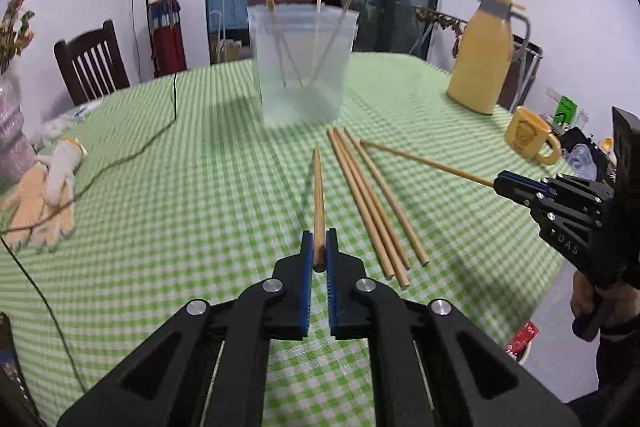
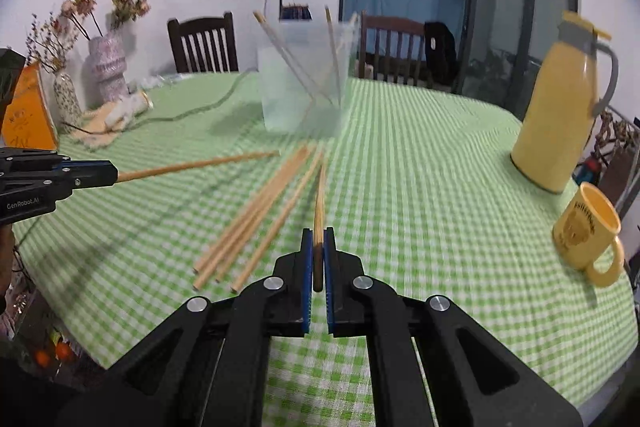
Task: Organize utensils
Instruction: 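Lift the held chopsticks with both tools and carry them over the container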
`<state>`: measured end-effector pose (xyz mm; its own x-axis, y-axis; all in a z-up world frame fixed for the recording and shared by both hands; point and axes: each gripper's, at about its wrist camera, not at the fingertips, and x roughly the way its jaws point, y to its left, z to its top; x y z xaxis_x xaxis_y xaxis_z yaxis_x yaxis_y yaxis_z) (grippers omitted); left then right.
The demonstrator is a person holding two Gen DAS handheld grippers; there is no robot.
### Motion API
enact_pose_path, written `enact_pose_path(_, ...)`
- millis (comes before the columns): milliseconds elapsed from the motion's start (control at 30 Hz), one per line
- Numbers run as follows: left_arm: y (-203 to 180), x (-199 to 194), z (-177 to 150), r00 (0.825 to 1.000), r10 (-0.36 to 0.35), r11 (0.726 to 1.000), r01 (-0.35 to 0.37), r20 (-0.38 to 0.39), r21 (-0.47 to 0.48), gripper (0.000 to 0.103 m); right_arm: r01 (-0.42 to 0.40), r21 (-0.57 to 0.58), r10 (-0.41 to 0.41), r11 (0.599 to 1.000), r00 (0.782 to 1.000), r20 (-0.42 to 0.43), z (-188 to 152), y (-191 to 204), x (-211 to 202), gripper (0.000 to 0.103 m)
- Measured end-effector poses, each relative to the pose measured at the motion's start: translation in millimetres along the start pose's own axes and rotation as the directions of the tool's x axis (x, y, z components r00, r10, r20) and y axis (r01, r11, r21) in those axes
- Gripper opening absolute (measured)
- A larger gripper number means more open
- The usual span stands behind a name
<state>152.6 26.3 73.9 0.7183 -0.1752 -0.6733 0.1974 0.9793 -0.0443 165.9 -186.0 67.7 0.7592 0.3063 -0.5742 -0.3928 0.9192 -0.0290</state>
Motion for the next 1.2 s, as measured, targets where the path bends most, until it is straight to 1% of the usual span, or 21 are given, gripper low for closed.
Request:
enact_pose_path(133, 6, -21, 10, 0.999, -0.007, 1.000, 0.006, 0.032, 0.022, 0.003, 0.006, -0.022, -0.005, 1.000, 0.999, 0.047, 12, 2, -17, 0.005)
enact_pose_path(267, 14, -43, 24, 0.997, -0.037, 0.999, 0.035, 0.068, 0.032, 0.003, -0.004, -0.028, 0.006, 1.000, 0.997, 0.073, 25, 2, -30, 0.005)
enact_pose_path(367, 20, -59, 38, 0.994, -0.052, 0.998, 0.049, 0.098, 0.036, 0.003, 0.007, -0.045, -0.004, 0.999, 0.997, 0.083, 40, 1, -40, 0.005)
enact_pose_path(500, 21, -73, 62, 0.989, -0.069, 0.996, 0.061, 0.129, 0.062, 0.003, -0.006, -0.060, 0.011, 0.998, 0.997, 0.079, 60, -3, -49, 0.005)
enact_pose_path(667, 26, -74, 97, 0.987, -0.091, 0.994, 0.081, 0.130, 0.079, 0.003, -0.050, -0.084, 0.054, 0.995, 0.997, 0.055, 91, -8, -46, 0.005)
enact_pose_path(767, 28, -65, 121, 0.987, -0.109, 0.991, 0.099, 0.118, 0.086, 0.003, -0.089, -0.084, 0.091, 0.993, 0.995, 0.026, 107, -12, -34, 0.005)
enact_pose_path(867, 28, -55, 135, 0.988, -0.111, 0.990, 0.102, 0.107, 0.094, 0.003, -0.103, -0.085, 0.104, 0.991, 0.995, 0.004, 120, -13, -22, 0.005)
enact_pose_path(967, 24, -49, 143, 0.988, -0.114, 0.987, 0.102, 0.100, 0.122, 0.003, -0.103, -0.101, 0.103, 0.990, 0.995, -0.008, 128, -12, -15, 0.005)
enact_pose_path(1000, 24, -46, 146, 0.988, -0.117, 0.987, 0.105, 0.101, 0.123, 0.003, -0.102, -0.106, 0.102, 0.989, 0.995, -0.008, 129, -12, -14, 0.005)
enact_pose_path(1033, 25, -45, 147, 0.988, -0.119, 0.987, 0.107, 0.102, 0.123, 0.003, -0.082, -0.121, 0.082, 0.989, 0.997, -0.006, 130, -10, -12, 0.005)
enact_pose_path(1100, 26, -43, 149, 0.986, -0.126, 0.987, 0.114, 0.104, 0.116, 0.003, -0.083, -0.126, 0.083, 0.989, 0.997, -0.003, 131, -9, -12, 0.005)
enact_pose_path(1167, 27, -46, 155, 0.983, -0.145, 0.984, 0.131, 0.116, 0.124, 0.003, -0.083, -0.144, 0.084, 0.986, 0.996, 0.005, 136, -8, -14, 0.005)
enact_pose_path(1200, 28, -52, 163, 0.979, -0.158, 0.982, 0.141, 0.132, 0.126, 0.003, -0.079, -0.148, 0.082, 0.986, 0.996, 0.016, 143, -9, -15, 0.005)
